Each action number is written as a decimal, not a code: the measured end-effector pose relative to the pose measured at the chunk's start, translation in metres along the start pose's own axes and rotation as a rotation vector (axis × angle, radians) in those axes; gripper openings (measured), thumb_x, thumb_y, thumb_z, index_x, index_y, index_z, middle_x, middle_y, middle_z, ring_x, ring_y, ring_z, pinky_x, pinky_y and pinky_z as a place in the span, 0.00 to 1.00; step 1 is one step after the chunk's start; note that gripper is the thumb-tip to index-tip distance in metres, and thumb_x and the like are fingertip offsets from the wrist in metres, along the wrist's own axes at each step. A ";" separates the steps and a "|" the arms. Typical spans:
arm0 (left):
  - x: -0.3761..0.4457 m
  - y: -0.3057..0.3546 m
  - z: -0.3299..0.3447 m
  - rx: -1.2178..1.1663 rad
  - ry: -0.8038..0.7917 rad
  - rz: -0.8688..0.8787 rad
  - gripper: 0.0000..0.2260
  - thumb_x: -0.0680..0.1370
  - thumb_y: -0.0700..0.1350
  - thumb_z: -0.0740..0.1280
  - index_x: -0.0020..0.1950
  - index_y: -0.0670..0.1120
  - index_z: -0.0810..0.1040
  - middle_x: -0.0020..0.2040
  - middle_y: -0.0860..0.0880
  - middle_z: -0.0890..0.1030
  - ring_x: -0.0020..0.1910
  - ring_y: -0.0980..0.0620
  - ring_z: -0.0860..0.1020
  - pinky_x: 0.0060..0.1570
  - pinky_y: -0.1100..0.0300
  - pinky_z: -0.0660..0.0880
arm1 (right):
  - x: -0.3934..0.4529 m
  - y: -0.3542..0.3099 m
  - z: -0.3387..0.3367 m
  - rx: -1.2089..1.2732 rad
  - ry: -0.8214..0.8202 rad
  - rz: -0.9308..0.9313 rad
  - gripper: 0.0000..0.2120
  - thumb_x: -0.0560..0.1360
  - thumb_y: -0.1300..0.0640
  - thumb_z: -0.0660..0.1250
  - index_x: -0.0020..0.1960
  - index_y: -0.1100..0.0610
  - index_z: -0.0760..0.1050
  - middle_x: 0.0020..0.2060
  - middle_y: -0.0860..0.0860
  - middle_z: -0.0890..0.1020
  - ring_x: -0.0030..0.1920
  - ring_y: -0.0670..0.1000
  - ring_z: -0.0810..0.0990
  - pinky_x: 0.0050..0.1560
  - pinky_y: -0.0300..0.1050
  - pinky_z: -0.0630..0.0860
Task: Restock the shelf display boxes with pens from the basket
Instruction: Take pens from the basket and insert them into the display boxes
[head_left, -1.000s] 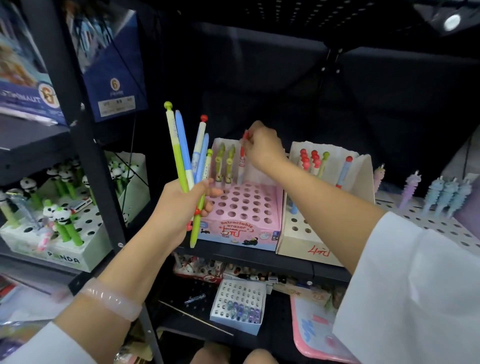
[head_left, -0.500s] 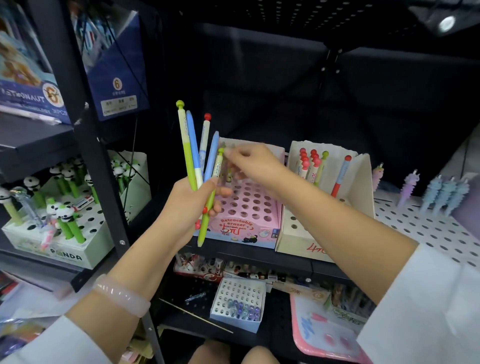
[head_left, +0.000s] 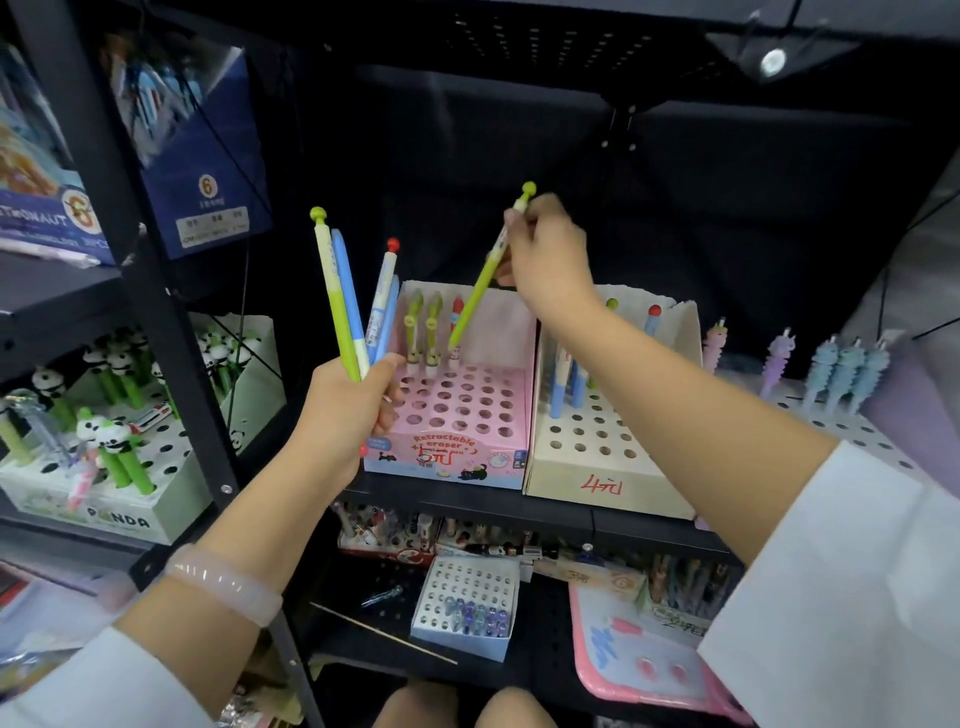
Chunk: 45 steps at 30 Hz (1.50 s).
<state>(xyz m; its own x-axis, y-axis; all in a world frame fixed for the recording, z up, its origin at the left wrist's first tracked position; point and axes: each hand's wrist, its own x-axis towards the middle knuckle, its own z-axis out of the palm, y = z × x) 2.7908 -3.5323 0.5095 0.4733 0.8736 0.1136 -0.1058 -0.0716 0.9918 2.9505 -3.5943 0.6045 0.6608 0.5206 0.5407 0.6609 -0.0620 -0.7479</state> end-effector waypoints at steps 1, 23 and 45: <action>0.000 0.000 -0.001 0.004 -0.010 -0.001 0.06 0.79 0.42 0.62 0.45 0.44 0.77 0.29 0.48 0.73 0.18 0.58 0.66 0.20 0.69 0.64 | 0.003 0.000 -0.003 -0.035 0.007 -0.025 0.08 0.81 0.54 0.55 0.48 0.58 0.66 0.42 0.58 0.79 0.42 0.59 0.81 0.45 0.58 0.79; -0.034 -0.002 0.089 0.000 -0.270 -0.019 0.07 0.81 0.44 0.58 0.49 0.48 0.76 0.26 0.54 0.76 0.18 0.58 0.67 0.18 0.68 0.62 | -0.019 0.090 -0.104 -0.604 0.020 -0.007 0.15 0.81 0.52 0.56 0.60 0.64 0.65 0.44 0.63 0.79 0.45 0.64 0.79 0.39 0.50 0.72; -0.044 0.006 0.082 -0.005 -0.345 -0.011 0.10 0.81 0.45 0.58 0.54 0.44 0.78 0.28 0.54 0.77 0.19 0.59 0.67 0.17 0.70 0.61 | -0.037 0.064 -0.090 -0.336 -0.026 0.020 0.20 0.79 0.51 0.58 0.36 0.63 0.75 0.29 0.55 0.78 0.27 0.47 0.72 0.34 0.44 0.71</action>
<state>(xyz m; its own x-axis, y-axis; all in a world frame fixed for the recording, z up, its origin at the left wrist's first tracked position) 2.8414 -3.6110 0.5150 0.7420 0.6602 0.1163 -0.1023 -0.0599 0.9929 3.0004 -3.6942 0.5717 0.6683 0.5375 0.5142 0.7312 -0.3473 -0.5871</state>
